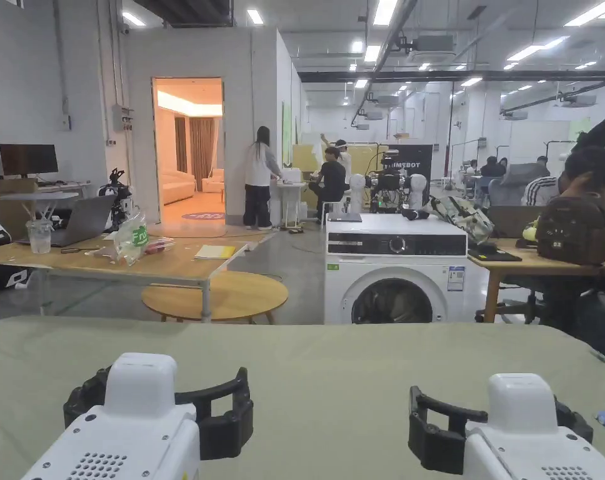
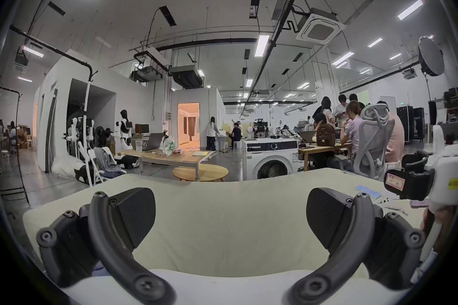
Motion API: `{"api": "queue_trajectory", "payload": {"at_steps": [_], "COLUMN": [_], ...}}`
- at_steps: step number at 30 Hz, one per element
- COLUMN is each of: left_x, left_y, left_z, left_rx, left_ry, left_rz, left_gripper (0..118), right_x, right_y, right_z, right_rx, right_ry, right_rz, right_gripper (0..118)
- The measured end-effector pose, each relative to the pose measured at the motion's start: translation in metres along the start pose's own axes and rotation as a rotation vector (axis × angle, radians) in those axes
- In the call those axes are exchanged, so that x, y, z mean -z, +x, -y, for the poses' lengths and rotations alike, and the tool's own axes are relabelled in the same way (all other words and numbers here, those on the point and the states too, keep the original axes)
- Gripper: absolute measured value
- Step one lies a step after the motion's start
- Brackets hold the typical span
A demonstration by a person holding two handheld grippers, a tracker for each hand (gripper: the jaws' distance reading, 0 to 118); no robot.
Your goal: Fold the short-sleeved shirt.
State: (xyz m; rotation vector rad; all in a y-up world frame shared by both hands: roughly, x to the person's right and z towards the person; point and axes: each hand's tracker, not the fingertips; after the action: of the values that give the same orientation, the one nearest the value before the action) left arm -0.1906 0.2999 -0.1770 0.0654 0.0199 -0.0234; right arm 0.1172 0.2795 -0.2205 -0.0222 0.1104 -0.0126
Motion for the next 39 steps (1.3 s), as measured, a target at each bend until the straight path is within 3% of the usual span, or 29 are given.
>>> {"api": "queue_trajectory", "payload": {"at_steps": [22, 39], "left_x": [-0.0037, -0.0044], "left_y": [-0.0001, 0.0012], "left_z": [-0.0008, -0.0004], "left_rx": [0.014, 0.028], "left_ry": [-0.003, -0.005], "left_rz": [0.002, 0.024], "left_gripper": [118, 118], "right_x": [-0.0081, -0.0102], "right_y": [-0.0008, -0.0002], "right_z": [0.0038, 0.0006], "right_rx": [-0.056, -0.04], "right_ry": [0.008, 0.013], "right_rz": [-0.025, -0.062], "right_gripper": [116, 116]}}
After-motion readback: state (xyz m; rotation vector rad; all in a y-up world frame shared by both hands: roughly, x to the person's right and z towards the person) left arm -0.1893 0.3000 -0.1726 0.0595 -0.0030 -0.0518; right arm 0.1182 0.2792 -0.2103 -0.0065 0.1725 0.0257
